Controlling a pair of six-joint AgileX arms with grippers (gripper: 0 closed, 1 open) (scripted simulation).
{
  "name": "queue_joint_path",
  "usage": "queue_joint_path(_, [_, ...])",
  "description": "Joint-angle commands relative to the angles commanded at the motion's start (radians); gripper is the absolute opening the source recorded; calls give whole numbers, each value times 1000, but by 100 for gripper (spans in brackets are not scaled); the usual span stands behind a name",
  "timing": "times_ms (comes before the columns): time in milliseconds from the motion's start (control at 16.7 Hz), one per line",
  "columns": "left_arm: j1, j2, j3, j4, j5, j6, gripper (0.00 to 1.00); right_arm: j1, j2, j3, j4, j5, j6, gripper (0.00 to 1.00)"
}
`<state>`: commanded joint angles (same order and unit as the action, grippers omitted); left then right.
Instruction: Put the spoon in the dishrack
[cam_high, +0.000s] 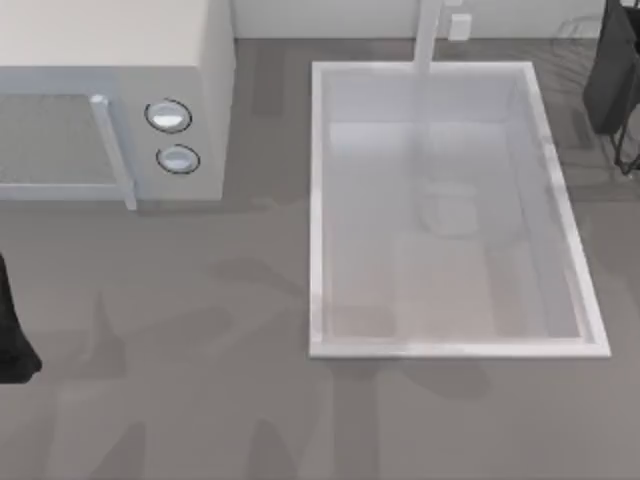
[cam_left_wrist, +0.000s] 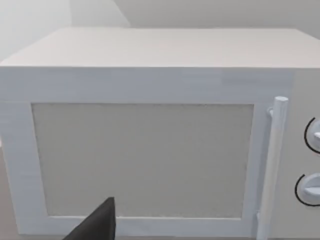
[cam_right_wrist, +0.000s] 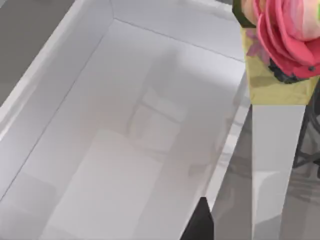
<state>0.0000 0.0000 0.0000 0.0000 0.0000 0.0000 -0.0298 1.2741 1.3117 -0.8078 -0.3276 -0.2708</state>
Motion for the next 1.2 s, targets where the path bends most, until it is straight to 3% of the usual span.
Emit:
queue_joint_path(300, [0, 0, 0, 0, 0, 0, 100, -379, -159, -101, 430, -173, 167, 0])
queue_joint_path(540, [0, 0, 0, 0, 0, 0, 100, -569, -262, -154, 625, -268, 265, 0])
queue_joint_path(1020, [0, 0, 0, 0, 0, 0, 100, -594, -268, -162, 672, -284, 288, 0])
queue_joint_path(1200, [0, 0, 0, 0, 0, 0, 100, -561, -170, -168, 770, -254, 290, 0])
